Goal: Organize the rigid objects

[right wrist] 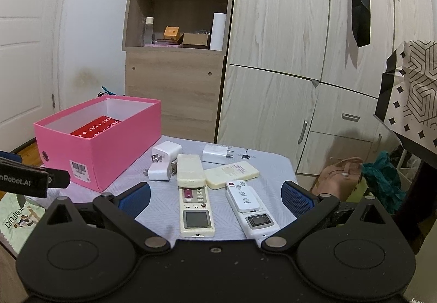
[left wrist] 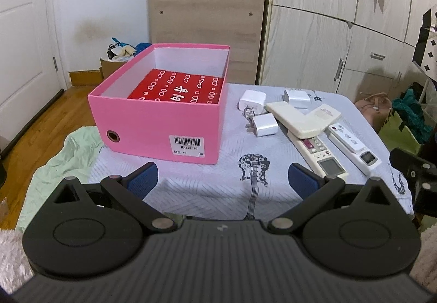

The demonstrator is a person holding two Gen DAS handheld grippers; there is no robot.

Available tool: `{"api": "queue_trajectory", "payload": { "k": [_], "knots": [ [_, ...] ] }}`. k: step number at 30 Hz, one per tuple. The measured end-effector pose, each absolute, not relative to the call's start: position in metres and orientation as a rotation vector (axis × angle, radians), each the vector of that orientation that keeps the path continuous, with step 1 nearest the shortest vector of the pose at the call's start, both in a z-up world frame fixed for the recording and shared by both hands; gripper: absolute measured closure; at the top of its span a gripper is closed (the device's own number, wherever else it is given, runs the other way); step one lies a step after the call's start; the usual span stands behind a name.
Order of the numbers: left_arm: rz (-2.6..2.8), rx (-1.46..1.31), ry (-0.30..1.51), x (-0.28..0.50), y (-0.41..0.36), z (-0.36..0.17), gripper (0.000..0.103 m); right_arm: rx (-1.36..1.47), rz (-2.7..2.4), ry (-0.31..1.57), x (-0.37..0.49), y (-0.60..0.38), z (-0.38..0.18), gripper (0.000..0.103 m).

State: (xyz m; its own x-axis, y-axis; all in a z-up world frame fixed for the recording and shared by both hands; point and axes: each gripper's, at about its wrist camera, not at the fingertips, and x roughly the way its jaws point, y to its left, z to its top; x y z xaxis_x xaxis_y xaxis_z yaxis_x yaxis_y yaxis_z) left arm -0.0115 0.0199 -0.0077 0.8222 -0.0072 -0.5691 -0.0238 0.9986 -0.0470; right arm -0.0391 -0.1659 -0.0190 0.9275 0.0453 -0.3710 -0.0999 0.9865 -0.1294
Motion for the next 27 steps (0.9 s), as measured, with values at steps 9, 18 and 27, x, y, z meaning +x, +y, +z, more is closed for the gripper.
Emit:
{"api": "queue_trajectory", "payload": {
  "k": [9,18,27],
  "knots": [
    [-0.014,-0.1,0.692,-0.01,0.022,-0.004,0.0,-0.161,0.079,0.38,-0.037,-0.165,-0.02,0.0],
    [-0.062,0.074,0.638,-0.024,0.015,0.026,0.0,-0.111,0.134,0.354,-0.04,-0.176,0.008,0.0],
    [-0.169,0.181,0.541,-0.013,0.024,0.107,0.0,0.078,0.44,0.45,-0.007,-0.197,0.081,0.0]
  ]
}}
